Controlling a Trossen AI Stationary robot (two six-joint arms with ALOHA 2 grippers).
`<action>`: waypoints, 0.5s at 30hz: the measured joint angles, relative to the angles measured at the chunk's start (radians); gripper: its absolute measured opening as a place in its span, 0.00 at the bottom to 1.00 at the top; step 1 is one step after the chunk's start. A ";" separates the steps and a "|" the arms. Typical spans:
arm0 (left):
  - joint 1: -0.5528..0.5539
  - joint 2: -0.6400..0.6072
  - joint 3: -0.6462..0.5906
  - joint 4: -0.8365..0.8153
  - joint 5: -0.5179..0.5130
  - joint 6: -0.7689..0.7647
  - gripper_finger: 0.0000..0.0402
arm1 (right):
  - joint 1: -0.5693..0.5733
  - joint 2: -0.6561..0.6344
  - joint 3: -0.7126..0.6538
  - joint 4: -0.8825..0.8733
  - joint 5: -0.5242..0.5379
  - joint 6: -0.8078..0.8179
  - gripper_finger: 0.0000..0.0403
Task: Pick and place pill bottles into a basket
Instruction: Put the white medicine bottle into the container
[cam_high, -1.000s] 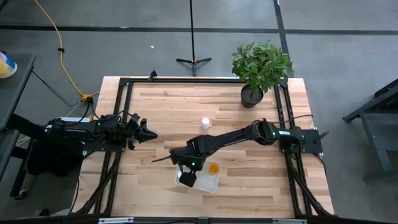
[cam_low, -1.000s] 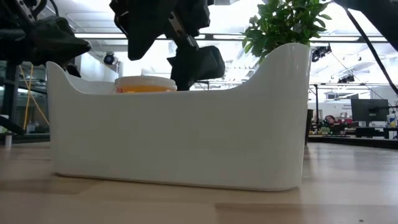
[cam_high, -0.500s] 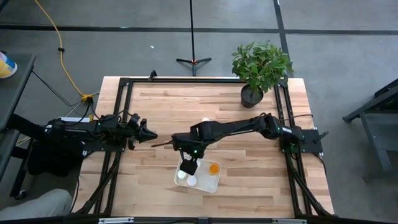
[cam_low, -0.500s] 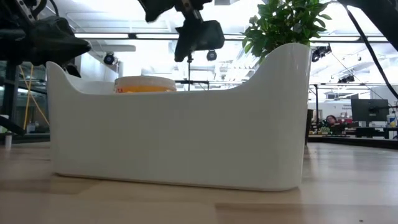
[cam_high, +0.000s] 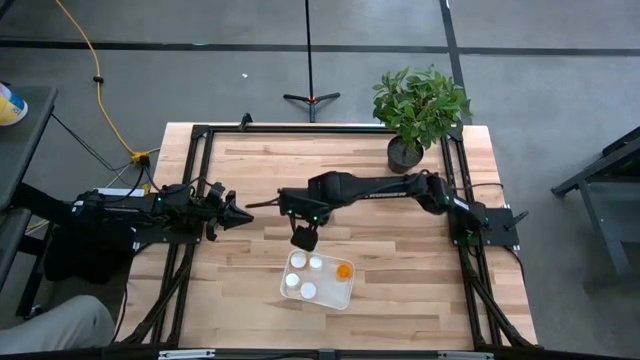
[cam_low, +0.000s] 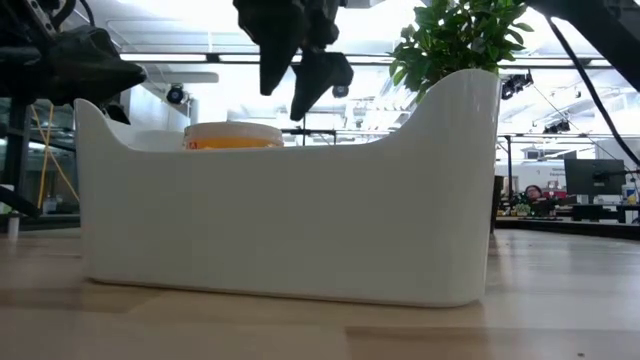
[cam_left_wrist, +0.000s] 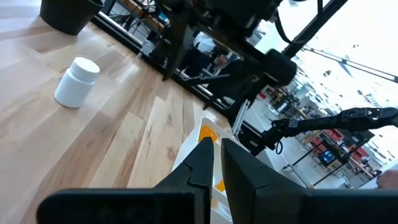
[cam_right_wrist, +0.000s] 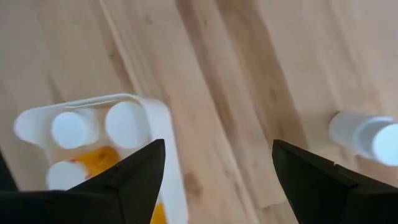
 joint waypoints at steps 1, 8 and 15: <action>0.000 0.000 0.000 0.000 0.000 0.000 0.17 | -0.007 0.000 0.000 0.001 0.005 -0.007 0.71; 0.000 0.000 0.000 0.000 0.000 0.002 0.17 | -0.055 0.002 0.000 0.038 0.020 -0.058 0.71; 0.000 0.000 0.000 0.000 0.000 0.004 0.17 | -0.093 0.003 0.000 0.045 0.127 -0.073 0.71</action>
